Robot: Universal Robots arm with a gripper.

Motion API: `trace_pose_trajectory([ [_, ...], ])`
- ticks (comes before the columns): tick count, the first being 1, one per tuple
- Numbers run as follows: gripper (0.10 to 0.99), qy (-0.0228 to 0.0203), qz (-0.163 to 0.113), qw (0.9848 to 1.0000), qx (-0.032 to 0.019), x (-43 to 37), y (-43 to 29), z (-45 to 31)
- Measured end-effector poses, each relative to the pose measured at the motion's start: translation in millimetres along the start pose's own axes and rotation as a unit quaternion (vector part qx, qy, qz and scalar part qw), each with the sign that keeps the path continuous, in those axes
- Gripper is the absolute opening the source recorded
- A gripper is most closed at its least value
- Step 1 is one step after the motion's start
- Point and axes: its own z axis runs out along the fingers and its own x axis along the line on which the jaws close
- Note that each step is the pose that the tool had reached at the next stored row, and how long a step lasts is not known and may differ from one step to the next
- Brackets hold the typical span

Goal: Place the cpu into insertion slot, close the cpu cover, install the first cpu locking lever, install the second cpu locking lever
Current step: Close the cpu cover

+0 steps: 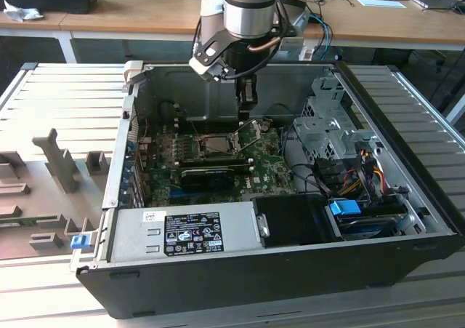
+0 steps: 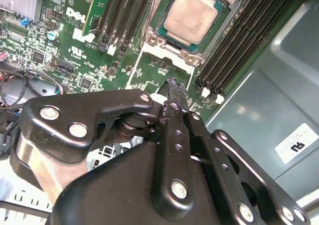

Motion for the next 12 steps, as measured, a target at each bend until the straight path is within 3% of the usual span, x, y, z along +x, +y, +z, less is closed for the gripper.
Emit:
trace_pose_trajectory([
  [6,0.106,0.0004,-0.008,1.0,-0.0003,0.2,8.2,2.6],
  [12,0.106,0.001,-0.018,0.9998,0.0014,-1.3,20.3,13.4],
])
